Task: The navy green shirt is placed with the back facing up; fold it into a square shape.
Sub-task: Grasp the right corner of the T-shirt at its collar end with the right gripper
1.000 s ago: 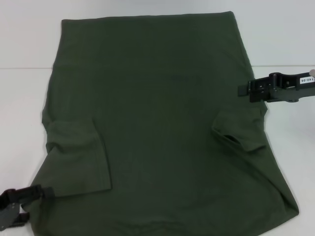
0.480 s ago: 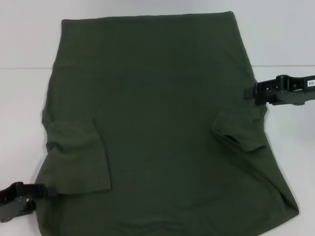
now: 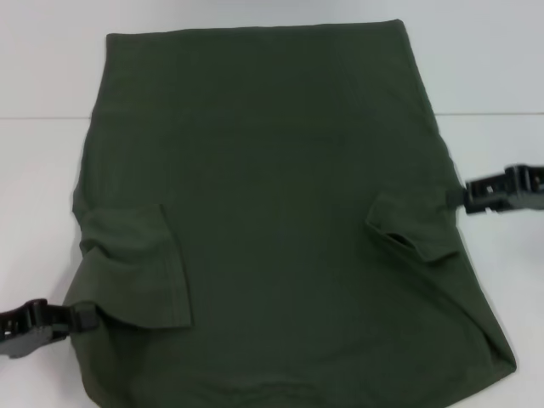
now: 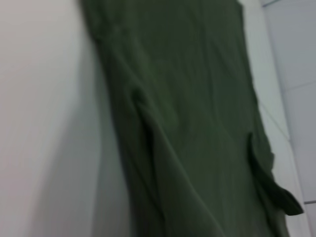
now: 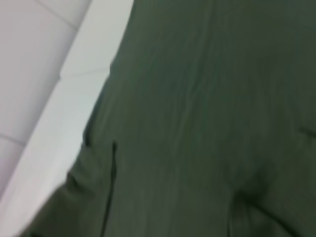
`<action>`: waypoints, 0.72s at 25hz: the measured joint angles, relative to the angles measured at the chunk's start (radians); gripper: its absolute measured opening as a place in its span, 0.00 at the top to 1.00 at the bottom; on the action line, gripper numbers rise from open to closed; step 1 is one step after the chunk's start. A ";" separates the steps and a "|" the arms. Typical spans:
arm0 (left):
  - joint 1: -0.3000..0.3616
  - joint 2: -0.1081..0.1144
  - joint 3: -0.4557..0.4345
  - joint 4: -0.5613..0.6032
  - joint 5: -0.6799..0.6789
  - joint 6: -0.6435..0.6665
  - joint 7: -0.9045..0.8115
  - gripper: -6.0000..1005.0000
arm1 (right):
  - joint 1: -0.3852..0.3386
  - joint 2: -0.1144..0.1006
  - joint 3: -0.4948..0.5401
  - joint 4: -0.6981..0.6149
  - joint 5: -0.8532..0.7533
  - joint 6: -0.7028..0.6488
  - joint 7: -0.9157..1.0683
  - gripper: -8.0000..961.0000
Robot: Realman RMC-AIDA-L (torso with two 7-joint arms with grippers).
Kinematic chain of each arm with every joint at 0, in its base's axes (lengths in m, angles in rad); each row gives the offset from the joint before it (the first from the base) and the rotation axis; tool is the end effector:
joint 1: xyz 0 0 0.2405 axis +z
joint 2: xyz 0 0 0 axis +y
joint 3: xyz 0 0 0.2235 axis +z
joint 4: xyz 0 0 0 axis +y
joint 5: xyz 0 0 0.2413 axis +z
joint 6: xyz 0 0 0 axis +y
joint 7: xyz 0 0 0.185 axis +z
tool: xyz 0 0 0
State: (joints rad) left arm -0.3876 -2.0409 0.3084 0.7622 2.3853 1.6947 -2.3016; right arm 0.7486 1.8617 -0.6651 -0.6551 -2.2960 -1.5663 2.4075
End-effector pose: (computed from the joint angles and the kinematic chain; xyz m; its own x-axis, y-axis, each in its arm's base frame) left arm -0.3450 0.2883 0.0379 -0.0700 0.9012 0.4278 0.9834 -0.0096 0.1812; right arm 0.2392 0.4132 0.0559 0.3129 -0.9012 -0.2999 -0.9465 -0.3220 -0.0201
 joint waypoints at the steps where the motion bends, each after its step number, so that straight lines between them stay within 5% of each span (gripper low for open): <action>1: -0.002 0.002 0.000 -0.001 -0.010 0.007 0.011 0.84 | -0.005 -0.002 -0.006 -0.010 -0.012 -0.016 -0.002 0.41; 5: -0.010 0.006 -0.002 -0.001 -0.021 0.003 0.013 0.98 | -0.021 -0.005 -0.018 -0.058 -0.110 -0.076 0.000 0.41; 18: -0.038 0.016 -0.003 -0.043 -0.022 -0.042 -0.001 0.99 | -0.095 0.032 -0.060 -0.061 -0.214 -0.121 -0.118 0.39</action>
State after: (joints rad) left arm -0.4251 -2.0253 0.3050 0.7191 2.3628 1.6523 -2.3025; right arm 0.6539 1.8937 -0.7246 -0.7163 -2.5100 -1.6869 2.2893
